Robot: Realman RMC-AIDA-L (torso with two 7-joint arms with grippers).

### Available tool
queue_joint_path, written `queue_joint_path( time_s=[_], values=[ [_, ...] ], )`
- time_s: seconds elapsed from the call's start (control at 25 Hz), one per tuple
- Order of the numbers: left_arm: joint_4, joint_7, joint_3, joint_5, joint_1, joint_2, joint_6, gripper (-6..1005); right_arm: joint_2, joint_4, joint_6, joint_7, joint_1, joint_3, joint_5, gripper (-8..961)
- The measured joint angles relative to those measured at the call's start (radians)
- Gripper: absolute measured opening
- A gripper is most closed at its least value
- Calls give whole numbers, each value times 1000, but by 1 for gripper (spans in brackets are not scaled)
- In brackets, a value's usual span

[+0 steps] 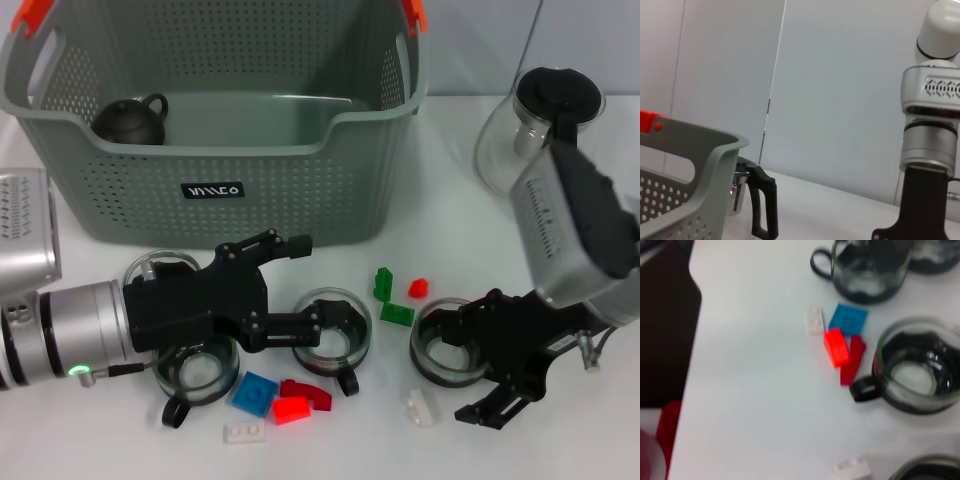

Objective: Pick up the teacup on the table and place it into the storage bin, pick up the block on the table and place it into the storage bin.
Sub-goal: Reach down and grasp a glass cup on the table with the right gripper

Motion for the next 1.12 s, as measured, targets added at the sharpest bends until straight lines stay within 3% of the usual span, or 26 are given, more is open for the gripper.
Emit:
queue_joint_path(
  time_s=[0.36, 1.04, 1.12],
  values=[
    [-13, 27, -3, -6, 8, 0, -10, 947, 1, 42, 77, 53, 13, -98, -33, 938],
    [-13, 29, -16, -6, 9, 0, -10, 947, 1, 63, 120, 164, 38, -146, -73, 615],
    [-13, 29, -17, -6, 10, 0, -10, 947, 1, 63, 117, 165, 38, -146, -73, 517]
  ],
)
